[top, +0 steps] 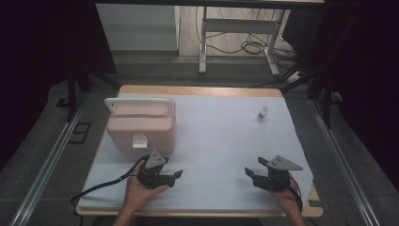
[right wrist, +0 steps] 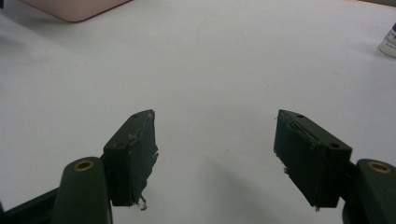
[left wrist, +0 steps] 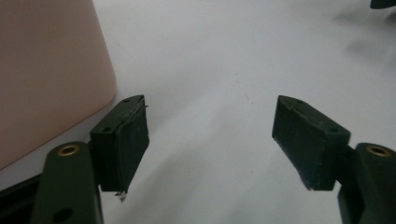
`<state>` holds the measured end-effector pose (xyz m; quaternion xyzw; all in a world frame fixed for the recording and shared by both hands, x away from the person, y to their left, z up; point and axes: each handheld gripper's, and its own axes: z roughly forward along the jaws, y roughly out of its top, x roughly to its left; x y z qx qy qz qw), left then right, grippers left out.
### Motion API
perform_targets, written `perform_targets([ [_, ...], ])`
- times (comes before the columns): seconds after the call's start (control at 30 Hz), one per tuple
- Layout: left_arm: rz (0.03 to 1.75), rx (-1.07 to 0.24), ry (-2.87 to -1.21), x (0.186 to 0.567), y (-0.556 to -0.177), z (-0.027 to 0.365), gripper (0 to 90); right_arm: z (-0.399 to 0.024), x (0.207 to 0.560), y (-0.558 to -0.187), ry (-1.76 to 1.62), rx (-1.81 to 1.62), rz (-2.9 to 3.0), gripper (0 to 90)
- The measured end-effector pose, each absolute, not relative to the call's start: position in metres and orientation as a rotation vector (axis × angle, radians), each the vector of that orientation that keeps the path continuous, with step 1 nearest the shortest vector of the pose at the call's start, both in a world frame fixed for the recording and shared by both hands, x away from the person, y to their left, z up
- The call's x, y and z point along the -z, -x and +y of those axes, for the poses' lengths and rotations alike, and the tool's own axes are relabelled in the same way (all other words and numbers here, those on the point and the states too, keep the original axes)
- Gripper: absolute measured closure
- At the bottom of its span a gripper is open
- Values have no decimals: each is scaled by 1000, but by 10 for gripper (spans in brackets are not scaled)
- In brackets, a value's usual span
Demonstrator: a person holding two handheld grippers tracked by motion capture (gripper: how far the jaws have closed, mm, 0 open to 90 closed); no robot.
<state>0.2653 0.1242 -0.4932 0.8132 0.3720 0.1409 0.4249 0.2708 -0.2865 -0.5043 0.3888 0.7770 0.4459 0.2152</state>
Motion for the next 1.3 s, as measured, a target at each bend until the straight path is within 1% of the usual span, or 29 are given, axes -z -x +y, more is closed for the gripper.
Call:
perform_targets([
  [0.17, 914, -356, -2033, 494, -264, 123, 342, -284, 506, -271, -1041, -1262, 2196, 322],
  [0.23, 901, -328, -2063, 496, -263, 121, 350, -284, 506, -271, -1040, -1251, 2193, 333],
  [0.4, 879, -325, -2088, 496, -260, 118, 390, -287, 507, -271, -1094, -1249, 2197, 369],
  [0.47, 859, -325, -2094, 494, -258, 117, 415, -288, 507, -272, -1093, -1249, 2197, 373],
  [0.57, 814, -295, -2094, 495, -260, 117, 478, -288, 508, -273, -1106, -1264, 2209, 377],
  [0.63, 808, -293, -2100, 496, -261, 116, 570, -287, 508, -274, -1122, -1299, 2216, 378],
  [0.7, 799, -281, -2107, 497, -263, 116, 692, -283, 509, -274, -1111, -1317, 2226, 379],
  [0.77, 810, -283, -2112, 496, -263, 116, 785, -280, 510, -274, -1068, -1304, 2258, 376],
  [0.8, 825, -286, -2109, 495, -263, 117, 828, -279, 511, -274, -1060, -1298, 2274, 375],
  [0.87, 847, -301, -2099, 490, -263, 118, 887, -280, 513, -274, -1058, -1282, 2289, 374],
  [0.93, 869, -335, -2073, 479, -260, 122, 900, -282, 514, -275, -1065, -1275, 2289, 375],
  [1.0, 883, -320, -2043, 470, -258, 127, 900, -283, 514, -276, -1065, -1278, 2287, 373],
  [1.13, 889, -362, -2036, 452, -247, 141, 900, -283, 513, -276, -1058, -1269, 2275, 370],
  [1.3, 902, -428, -2024, 441, -234, 164, 900, -280, 512, -275, -1058, -1254, 2261, 371],
])
